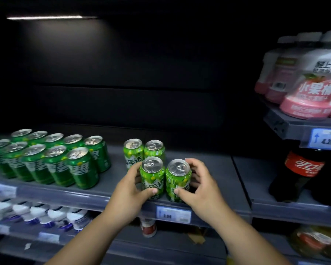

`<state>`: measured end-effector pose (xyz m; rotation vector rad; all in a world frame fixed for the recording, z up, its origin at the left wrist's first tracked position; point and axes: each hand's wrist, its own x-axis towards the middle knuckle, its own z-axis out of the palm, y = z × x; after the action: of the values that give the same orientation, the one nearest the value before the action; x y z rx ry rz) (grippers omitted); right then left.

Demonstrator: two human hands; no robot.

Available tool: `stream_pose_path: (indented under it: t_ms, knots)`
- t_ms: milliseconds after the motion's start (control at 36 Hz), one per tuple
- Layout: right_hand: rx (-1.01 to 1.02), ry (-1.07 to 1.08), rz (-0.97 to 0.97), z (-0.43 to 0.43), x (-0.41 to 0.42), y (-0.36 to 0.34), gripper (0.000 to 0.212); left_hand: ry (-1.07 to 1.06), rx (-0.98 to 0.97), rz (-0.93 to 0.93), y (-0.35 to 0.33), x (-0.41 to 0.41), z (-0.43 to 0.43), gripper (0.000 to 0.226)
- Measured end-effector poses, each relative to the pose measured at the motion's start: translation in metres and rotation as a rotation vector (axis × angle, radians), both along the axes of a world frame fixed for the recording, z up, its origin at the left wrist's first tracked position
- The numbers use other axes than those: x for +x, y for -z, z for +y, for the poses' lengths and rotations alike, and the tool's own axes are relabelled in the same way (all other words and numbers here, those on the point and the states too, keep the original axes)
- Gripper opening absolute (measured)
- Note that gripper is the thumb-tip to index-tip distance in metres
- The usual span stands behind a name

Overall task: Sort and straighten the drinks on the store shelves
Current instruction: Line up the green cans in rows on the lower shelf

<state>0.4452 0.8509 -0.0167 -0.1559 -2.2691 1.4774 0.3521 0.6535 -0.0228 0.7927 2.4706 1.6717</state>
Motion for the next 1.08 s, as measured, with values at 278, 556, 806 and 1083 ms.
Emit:
stream_pose_path:
  t_ms: [278,556,806,1083]
  knots:
    - [-0.109,0.018,-0.006,-0.059,-0.033,0.001,0.07,0.057,-0.04,-0.027,-0.004,-0.041,-0.052,0.069]
    - [0.05,0.105,-0.035,-0.064,-0.043,0.005,0.062,0.205,0.028,-0.052,0.002,-0.07,-0.069,0.076]
    - [0.06,0.142,-0.185,-0.06,-0.055,0.015,0.129,0.338,-0.077,-0.122,-0.001,-0.094,-0.059,0.145]
    - [0.031,0.021,-0.197,-0.061,-0.067,0.017,0.142,0.452,-0.023,-0.224,0.004,-0.097,-0.057,0.155]
